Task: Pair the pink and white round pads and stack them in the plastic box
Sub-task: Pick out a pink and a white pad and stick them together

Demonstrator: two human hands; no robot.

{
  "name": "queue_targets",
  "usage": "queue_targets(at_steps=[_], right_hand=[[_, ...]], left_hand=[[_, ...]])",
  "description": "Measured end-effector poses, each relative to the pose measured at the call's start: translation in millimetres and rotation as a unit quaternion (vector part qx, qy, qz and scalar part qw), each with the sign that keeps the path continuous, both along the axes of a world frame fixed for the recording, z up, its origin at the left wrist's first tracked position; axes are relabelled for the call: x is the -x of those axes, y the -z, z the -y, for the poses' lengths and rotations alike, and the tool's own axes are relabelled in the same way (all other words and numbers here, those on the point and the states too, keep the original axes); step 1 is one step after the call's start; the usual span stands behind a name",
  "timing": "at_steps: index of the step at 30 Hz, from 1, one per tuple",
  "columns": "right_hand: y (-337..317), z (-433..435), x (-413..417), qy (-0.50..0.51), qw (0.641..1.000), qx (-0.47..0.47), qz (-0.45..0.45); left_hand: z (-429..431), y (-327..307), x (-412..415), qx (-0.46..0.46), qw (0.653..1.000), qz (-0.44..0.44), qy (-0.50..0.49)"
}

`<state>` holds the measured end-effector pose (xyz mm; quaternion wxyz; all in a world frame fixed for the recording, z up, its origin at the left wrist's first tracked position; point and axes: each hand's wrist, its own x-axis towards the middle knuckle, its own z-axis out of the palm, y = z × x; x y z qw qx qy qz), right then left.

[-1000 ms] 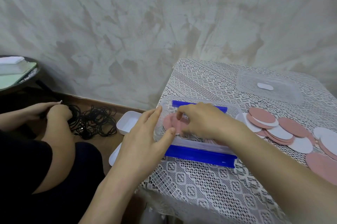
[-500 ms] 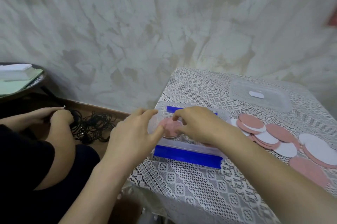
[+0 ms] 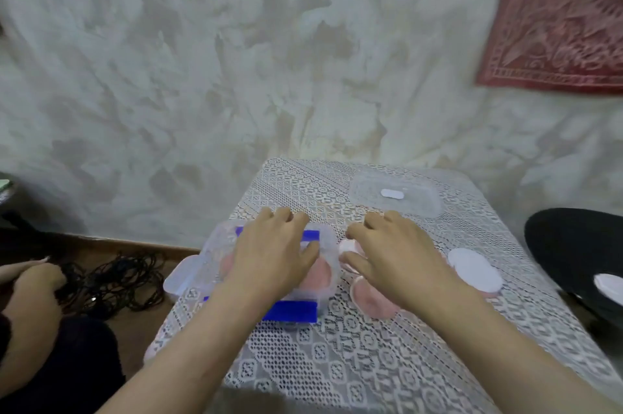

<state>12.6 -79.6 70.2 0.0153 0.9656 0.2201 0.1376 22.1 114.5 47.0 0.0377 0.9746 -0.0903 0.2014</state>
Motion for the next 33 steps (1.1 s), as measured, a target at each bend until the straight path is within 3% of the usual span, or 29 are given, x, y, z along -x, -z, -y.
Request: queue_targets(at_steps=[6,12,24,28,33], right_hand=[[10.0,78.3,13.9,0.083,0.996,-0.018,-0.026],[48.6,140.8,23.0,0.148,0.985,-0.053,-0.074],[70.8,163.1,17.0,0.137,0.957,-0.192,-0.170],[72.9,165.8,13.4,0.130,0.931,-0.268,-0.209],[77.1,173.2,15.5,0.084,0.905,-0.357,-0.215]], left_hand=[[85.7,6.1,-6.1,-0.006,0.997,0.011,0.071],[150.9,45.4,0.7,0.004,0.992,-0.049,0.117],[169.2,68.0,3.2,0.003,0.992,-0.063,0.111],[168.9,65.7,6.9,0.039,0.987,-0.089,0.129],[168.1,58.7,15.4,0.154,0.961,-0.140,0.184]])
